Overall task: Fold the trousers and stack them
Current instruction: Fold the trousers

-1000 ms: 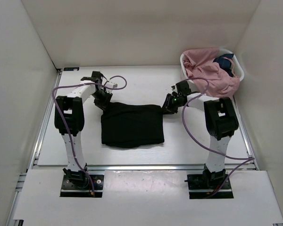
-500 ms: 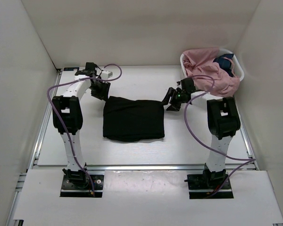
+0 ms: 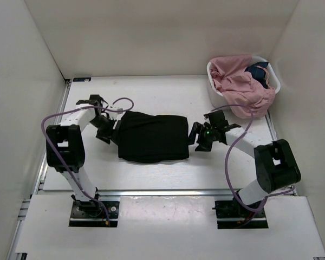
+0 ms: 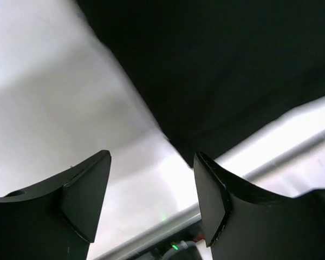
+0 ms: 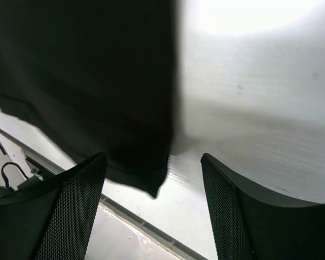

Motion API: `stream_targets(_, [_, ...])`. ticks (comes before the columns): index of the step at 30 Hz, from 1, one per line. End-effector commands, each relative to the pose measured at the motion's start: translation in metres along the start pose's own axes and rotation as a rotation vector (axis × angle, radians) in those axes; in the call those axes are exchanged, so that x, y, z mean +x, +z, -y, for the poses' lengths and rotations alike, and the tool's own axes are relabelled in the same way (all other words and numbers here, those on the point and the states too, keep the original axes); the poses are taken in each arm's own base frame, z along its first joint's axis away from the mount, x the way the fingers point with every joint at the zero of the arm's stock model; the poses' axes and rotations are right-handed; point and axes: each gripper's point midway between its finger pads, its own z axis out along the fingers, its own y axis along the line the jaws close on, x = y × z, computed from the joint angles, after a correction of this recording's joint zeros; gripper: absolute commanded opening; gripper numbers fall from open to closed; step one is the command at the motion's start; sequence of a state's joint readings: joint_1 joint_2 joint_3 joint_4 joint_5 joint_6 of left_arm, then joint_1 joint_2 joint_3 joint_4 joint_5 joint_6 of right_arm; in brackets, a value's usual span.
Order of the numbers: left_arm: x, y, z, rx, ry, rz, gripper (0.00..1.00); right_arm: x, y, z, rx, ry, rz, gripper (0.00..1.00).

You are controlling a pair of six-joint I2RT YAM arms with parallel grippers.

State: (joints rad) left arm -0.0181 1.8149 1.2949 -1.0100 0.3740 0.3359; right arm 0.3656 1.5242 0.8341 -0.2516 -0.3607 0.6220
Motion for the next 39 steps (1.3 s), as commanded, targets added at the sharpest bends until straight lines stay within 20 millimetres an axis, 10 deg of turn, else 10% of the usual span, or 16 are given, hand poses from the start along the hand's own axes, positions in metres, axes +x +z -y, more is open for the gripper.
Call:
stream_targets(1, [0.021, 0.004, 0.038, 0.128, 0.034, -0.012, 0.74, 0.000, 0.016, 0.001, -0.030, 0.078, 0.003, 0.75])
stream_targets(8, [0.024, 0.024, 0.049, 0.219, 0.005, -0.030, 0.62, 0.018, 0.035, -0.009, -0.099, 0.096, -0.095, 0.67])
stream_targets(15, [0.047, 0.026, 0.048, 0.196, 0.051, -0.076, 0.15, 0.039, 0.032, -0.007, -0.091, 0.085, -0.156, 0.00])
stream_targets(17, [0.050, 0.025, 0.046, 0.175, 0.055, -0.080, 0.17, 0.041, 0.030, -0.001, -0.071, 0.067, -0.150, 0.00])
stream_targets(20, [0.049, 0.020, 0.047, 0.172, 0.069, -0.069, 0.57, 0.043, 0.025, -0.004, -0.083, 0.031, -0.167, 0.57])
stream_targets(25, [0.045, -0.010, 0.036, 0.056, 0.102, -0.037, 0.83, 0.026, -0.011, -0.006, 0.011, -0.019, -0.123, 0.99])
stream_targets(30, [0.022, -0.083, -0.016, -0.289, 0.003, 0.131, 0.89, -0.021, -0.099, 0.004, 0.225, -0.047, 0.068, 0.99])
stream_targets(31, [0.033, -0.138, -0.063, -0.576, -0.122, 0.200, 1.00, -0.025, -0.142, 0.030, 0.388, -0.046, 0.091, 0.99])
stream_targets(33, [0.034, -0.164, -0.068, -0.648, -0.143, 0.265, 1.00, -0.020, -0.164, 0.045, 0.460, -0.018, 0.097, 0.99])
stream_targets(39, [0.111, -0.204, -0.099, -0.891, -0.360, 0.262, 1.00, -0.030, -0.235, 0.074, 0.535, 0.084, 0.255, 0.99])
